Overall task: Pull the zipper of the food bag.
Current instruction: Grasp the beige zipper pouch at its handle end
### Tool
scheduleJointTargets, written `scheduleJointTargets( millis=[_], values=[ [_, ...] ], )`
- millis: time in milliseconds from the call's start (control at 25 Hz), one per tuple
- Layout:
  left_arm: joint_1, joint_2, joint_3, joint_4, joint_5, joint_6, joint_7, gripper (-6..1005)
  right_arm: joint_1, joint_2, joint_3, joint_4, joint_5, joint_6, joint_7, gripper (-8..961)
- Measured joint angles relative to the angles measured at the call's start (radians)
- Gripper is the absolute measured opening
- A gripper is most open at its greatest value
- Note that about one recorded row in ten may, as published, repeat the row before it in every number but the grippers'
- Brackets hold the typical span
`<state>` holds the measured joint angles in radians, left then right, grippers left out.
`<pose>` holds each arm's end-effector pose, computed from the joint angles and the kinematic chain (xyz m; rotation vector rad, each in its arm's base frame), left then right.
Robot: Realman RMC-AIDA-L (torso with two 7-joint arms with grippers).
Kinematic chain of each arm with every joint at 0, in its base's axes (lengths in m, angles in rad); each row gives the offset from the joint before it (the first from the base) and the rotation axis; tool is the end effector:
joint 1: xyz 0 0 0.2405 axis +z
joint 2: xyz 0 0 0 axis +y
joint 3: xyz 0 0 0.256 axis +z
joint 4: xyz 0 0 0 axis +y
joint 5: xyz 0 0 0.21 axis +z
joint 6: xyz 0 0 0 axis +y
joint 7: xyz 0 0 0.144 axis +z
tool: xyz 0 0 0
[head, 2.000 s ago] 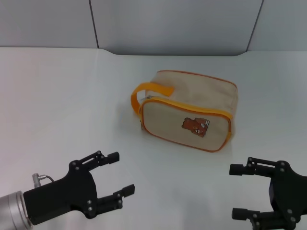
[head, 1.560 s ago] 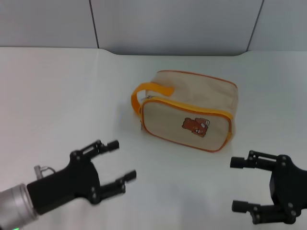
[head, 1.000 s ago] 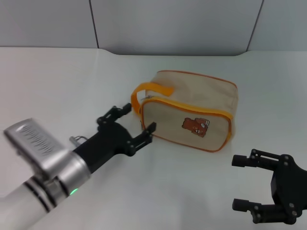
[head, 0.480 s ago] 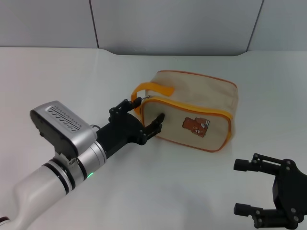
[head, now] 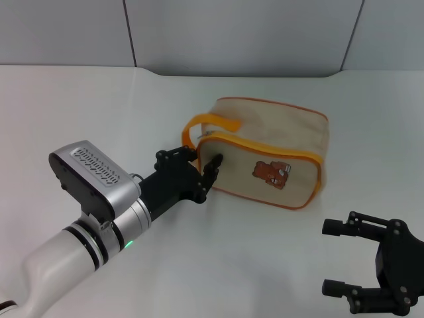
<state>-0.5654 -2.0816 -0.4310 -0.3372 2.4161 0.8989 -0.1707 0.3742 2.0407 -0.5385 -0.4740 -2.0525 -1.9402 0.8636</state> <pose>-0.2458 0.3248 -0.1236 -2.2664 -0.3867 -0.6376 0.2926 0.2339 0.0065 -2.7733 0.2097 1.0388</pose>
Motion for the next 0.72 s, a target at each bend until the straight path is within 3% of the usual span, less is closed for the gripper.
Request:
scheduleJointTargets(
  millis=[240,720],
  values=[
    [0.006,0.000,0.013,-0.005,0.000,0.020,0.001,282,-0.001,0.000,0.005,0.000,0.000,0.002,-0.005,819],
    [0.012,0.000,0.037,-0.006,0.018,0.075,0.002,147,-0.002,0.001,0.018,0.000,0.000,0.003,-0.019,818]
  ],
)
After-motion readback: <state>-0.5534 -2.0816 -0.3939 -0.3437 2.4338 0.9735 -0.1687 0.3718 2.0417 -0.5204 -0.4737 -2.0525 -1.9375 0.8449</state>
